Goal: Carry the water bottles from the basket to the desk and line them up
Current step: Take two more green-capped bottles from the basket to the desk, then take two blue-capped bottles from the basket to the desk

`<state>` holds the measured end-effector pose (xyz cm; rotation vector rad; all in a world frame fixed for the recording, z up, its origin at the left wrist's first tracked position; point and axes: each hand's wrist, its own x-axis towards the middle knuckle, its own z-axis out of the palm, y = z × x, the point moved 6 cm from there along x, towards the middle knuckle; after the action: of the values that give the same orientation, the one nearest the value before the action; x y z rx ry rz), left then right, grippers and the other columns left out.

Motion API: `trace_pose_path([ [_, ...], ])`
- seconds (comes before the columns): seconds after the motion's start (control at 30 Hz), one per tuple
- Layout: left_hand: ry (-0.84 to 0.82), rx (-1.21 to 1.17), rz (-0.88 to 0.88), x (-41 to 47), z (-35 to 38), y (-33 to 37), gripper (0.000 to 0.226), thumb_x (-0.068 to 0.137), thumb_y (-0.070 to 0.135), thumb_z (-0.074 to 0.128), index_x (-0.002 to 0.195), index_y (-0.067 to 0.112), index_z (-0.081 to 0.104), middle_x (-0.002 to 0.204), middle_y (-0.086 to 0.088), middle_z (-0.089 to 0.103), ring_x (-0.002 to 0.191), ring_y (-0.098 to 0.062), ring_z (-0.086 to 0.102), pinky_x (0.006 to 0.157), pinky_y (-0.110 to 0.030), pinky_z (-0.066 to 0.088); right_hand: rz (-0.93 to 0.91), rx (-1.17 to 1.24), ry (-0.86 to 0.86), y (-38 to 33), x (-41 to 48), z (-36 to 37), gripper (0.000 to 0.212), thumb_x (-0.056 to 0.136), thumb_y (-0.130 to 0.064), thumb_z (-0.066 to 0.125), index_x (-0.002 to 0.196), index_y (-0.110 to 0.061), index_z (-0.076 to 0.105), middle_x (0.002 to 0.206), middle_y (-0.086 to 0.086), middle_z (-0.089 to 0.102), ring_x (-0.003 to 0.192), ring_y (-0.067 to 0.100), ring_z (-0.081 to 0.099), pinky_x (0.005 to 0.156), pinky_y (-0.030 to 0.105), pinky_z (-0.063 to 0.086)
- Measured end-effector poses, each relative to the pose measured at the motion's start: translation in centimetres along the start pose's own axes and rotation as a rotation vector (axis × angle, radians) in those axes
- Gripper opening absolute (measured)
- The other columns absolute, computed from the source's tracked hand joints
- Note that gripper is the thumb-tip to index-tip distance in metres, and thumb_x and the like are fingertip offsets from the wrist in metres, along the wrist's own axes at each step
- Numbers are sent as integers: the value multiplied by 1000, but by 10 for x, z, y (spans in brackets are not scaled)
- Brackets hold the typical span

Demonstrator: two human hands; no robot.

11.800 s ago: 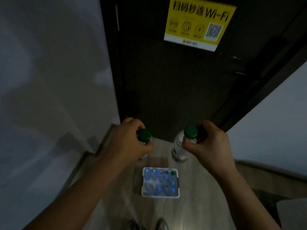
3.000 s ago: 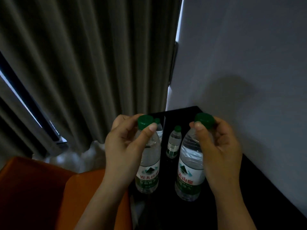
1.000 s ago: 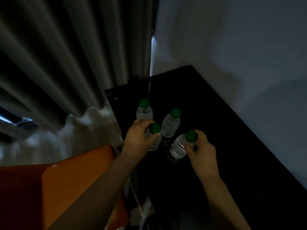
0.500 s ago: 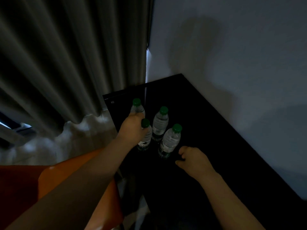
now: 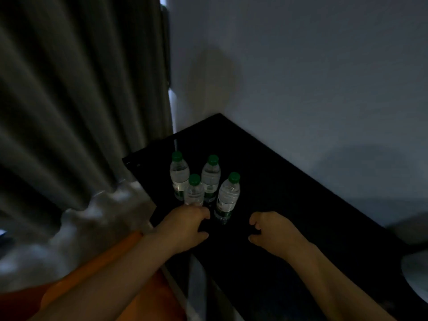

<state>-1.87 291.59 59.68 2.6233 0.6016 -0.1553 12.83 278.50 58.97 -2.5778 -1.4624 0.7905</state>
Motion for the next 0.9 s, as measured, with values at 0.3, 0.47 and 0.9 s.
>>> trace_pose_path([
  [0.3,-211,66,388,-18,6,28,39,87,34,62,123,23,53,118,1,53,103,-15,53,83,-26,45,313,57,58,-7,-87,18,30,82,-37,68,108,-30,57,98,-8,59,83,8,57,70,22,46],
  [0.47,-345,130,583,-26,24,87,36,88,32,61,121,22,53,118,0,52,103,-16,52,86,-30,47,541,65,127,4,-168,32,34,82,-34,66,114,-25,58,111,-1,65,99,19,63,84,30,51],
  [0.9,-511,297,1111,-134,108,295,34,88,29,59,120,18,56,116,-1,54,101,-19,55,87,-34,50,1104,251,344,27,-424,104,40,83,-39,66,120,-26,58,116,-4,65,105,16,61,82,24,46],
])
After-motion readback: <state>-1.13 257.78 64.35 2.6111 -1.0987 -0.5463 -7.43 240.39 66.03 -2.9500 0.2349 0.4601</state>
